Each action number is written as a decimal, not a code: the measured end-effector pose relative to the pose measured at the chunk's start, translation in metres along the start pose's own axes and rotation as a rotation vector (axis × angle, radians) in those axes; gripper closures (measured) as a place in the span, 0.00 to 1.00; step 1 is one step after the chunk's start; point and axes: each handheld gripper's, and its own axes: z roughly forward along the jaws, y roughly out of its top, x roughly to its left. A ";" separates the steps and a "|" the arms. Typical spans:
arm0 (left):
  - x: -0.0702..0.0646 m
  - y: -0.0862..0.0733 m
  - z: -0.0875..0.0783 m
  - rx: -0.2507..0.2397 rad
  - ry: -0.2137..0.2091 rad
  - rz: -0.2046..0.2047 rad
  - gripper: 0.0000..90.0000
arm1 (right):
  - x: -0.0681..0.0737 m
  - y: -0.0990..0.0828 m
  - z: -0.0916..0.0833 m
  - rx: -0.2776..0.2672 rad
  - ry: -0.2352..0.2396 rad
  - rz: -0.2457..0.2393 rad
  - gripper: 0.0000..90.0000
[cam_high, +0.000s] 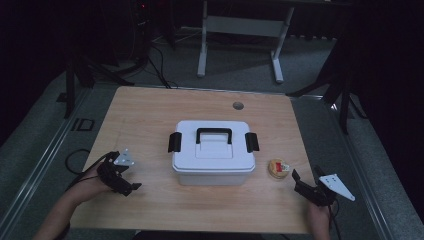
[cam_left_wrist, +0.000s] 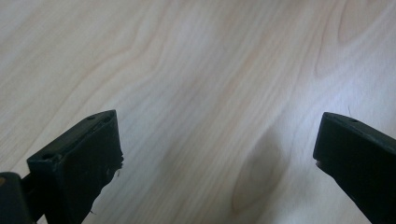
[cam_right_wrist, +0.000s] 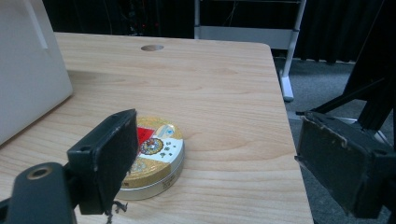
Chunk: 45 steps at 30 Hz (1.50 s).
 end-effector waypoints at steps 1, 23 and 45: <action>0.000 0.001 -0.001 0.015 0.000 0.009 0.00 | 0.000 0.000 0.000 0.000 0.001 0.000 0.14; -0.007 0.012 -0.021 0.420 -0.144 0.143 0.00 | 0.000 0.000 0.000 0.001 0.008 -0.003 0.14; -0.006 0.056 -0.061 0.451 -0.159 0.245 0.10 | 0.000 0.000 0.000 0.003 0.014 -0.005 0.14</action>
